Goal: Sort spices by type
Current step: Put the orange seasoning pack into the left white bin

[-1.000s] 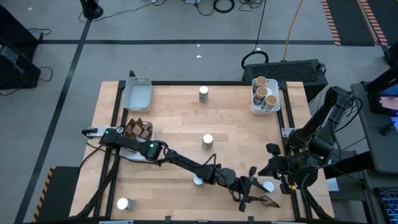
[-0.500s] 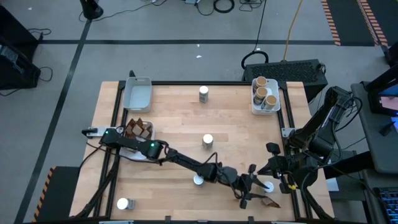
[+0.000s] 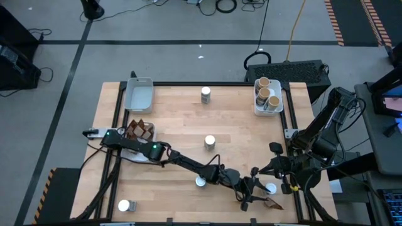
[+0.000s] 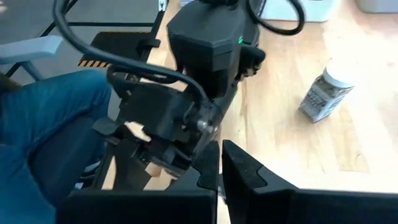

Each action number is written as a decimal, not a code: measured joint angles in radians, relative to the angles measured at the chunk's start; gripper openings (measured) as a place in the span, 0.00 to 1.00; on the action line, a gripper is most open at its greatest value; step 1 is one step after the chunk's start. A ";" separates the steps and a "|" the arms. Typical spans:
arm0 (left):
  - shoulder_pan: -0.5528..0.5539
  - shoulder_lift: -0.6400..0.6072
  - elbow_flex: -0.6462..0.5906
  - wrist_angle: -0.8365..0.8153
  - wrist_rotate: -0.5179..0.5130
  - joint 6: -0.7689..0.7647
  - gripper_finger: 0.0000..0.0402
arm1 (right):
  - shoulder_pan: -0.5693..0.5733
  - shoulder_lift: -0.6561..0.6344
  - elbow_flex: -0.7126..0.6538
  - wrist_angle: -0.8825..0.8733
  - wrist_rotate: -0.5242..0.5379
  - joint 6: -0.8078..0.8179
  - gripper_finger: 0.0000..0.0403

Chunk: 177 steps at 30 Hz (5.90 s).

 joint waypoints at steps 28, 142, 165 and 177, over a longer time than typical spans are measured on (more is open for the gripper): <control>-0.001 0.013 0.000 0.017 0.028 -0.003 0.41 | -0.001 0.000 0.000 -0.007 0.007 0.001 0.00; -0.080 -0.590 -0.007 -1.830 -0.422 -0.014 0.00 | 0.065 0.471 0.488 -0.319 -0.527 0.644 0.00; -0.135 -0.861 -0.196 -1.907 -0.502 -0.109 0.00 | 0.132 0.588 0.524 -0.524 -0.602 0.902 0.47; -0.119 -1.291 -0.975 -1.200 -0.496 -0.114 0.07 | 0.133 0.672 0.524 -0.563 -0.597 0.861 0.68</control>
